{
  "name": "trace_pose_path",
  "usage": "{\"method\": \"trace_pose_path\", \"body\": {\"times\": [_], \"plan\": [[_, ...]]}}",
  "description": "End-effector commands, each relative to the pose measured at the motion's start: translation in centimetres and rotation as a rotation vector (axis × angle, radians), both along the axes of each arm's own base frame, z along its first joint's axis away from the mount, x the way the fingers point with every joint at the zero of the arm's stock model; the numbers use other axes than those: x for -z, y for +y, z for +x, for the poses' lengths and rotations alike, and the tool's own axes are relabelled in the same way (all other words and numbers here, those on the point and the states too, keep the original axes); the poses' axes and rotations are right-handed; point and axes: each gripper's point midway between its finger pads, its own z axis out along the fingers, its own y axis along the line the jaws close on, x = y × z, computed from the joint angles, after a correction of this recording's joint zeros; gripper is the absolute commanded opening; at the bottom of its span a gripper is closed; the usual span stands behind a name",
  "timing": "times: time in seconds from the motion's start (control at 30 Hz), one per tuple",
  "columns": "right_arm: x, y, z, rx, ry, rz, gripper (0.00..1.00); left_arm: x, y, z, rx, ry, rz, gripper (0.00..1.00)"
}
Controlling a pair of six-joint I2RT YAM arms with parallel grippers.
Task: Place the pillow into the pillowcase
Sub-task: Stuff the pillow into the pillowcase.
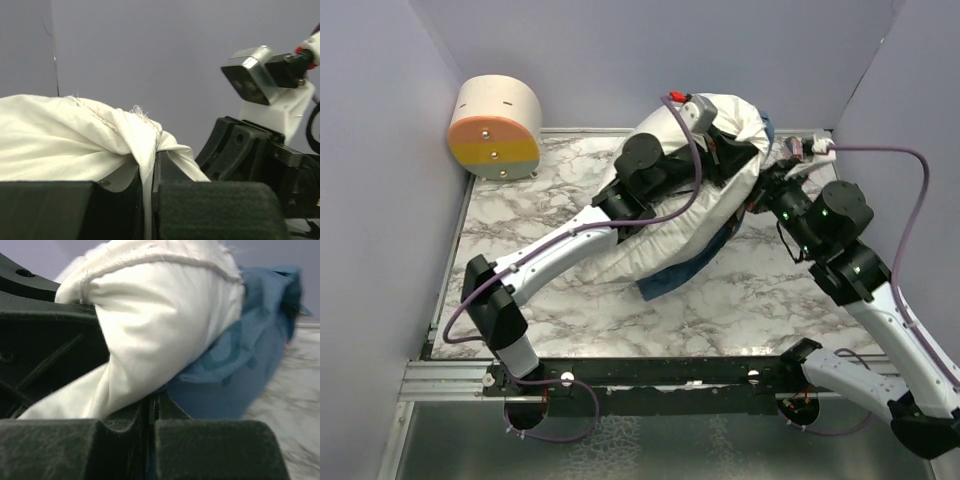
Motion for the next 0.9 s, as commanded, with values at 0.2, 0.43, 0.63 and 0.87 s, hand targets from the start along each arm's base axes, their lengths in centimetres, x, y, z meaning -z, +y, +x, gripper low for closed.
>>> {"method": "trace_pose_path", "body": {"times": [0.2, 0.43, 0.63, 0.87], "plan": [[4.6, -13.0, -2.5, 0.582, -0.01, 0.121, 0.22, 16.4, -10.0, 1.8, 0.172, 0.273, 0.19, 0.14], [1.9, -16.4, -8.0, 0.562, -0.091, 0.202, 0.82, 21.1, -13.7, -1.0, 0.355, 0.376, 0.261, 0.51], [1.0, -14.9, -9.7, 0.416, -0.156, 0.183, 0.94, 16.7, -12.1, -2.9, 0.414, 0.257, 0.242, 0.74], [2.9, -12.3, -8.2, 0.343, -0.109, 0.147, 0.93, 12.9, -5.2, -6.3, 0.485, 0.198, 0.353, 0.76]]}}
